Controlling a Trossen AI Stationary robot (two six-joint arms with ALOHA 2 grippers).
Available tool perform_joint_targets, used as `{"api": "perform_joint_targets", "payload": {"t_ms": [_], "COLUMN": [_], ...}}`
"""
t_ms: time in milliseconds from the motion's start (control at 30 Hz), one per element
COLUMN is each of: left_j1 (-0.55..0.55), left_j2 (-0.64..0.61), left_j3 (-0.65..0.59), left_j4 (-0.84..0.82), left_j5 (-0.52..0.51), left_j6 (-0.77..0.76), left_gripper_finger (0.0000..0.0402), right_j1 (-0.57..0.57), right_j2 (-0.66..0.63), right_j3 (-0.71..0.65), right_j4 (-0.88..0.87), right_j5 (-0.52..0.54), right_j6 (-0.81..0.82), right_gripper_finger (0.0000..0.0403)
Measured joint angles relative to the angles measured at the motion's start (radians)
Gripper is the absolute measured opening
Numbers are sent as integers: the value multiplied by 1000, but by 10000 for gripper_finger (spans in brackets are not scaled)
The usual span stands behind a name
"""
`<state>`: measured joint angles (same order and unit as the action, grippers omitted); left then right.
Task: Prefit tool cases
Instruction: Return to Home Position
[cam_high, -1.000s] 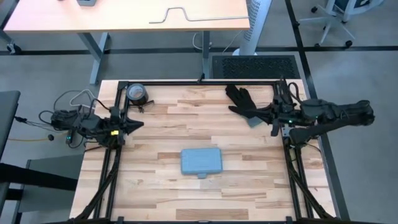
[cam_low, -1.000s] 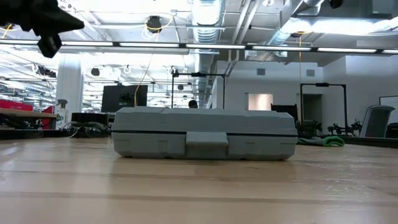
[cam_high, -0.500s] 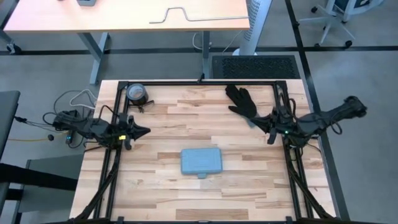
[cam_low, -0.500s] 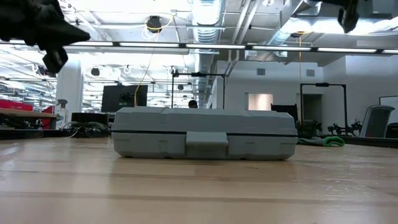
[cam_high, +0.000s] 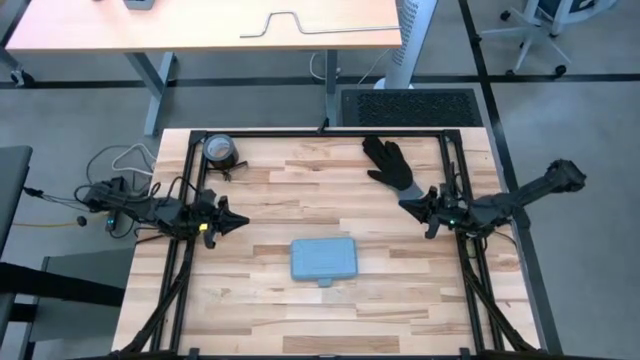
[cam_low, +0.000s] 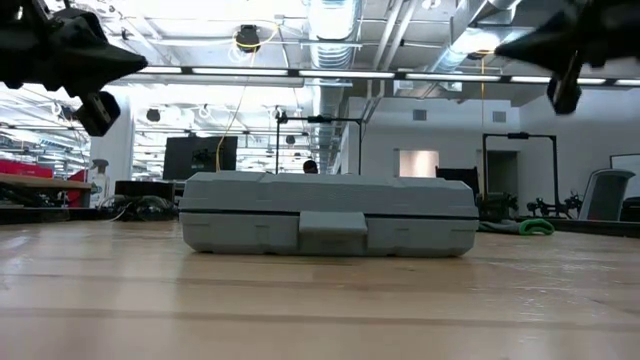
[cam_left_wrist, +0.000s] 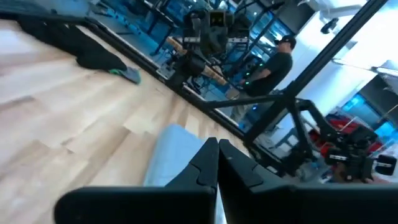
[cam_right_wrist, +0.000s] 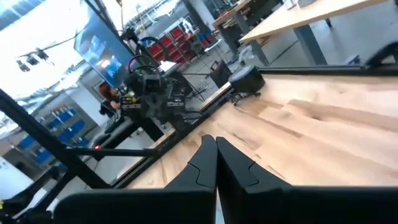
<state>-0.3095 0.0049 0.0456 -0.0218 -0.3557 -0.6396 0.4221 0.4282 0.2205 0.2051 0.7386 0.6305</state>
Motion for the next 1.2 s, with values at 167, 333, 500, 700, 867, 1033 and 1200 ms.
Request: {"api": "perform_joint_targets", "payload": {"t_ms": [167,333,500,700,867,1033,1200], "left_j1": [94,247,424,574,630,634,634], "left_j2": [0,-1,-1,-1,-1,-1,-1], "left_j3": [0,-3,-6,-4,-4,-3,-3], "left_j4": [-14,-16,-12,-5,-5,-6,-8], "left_j5": [84,250,410,532,544,557,557], "left_j6": [29,38,45,67,104,63,29], "left_gripper_finger": [0,0,0,0,0,0,0], "right_j1": [-128,-311,-459,-511,-510,-504,-465], "right_j2": [-32,-43,-43,-44,-43,-44,-45], "right_j3": [-136,-213,-213,-213,-213,-172,-107], "right_j4": [108,186,284,379,346,297,255], "right_j5": [-126,-351,-515,-525,-498,-575,-526], "right_j6": [49,108,52,-69,-77,-30,-105], "right_gripper_finger": [7,7,7,7,7,7,7]}}
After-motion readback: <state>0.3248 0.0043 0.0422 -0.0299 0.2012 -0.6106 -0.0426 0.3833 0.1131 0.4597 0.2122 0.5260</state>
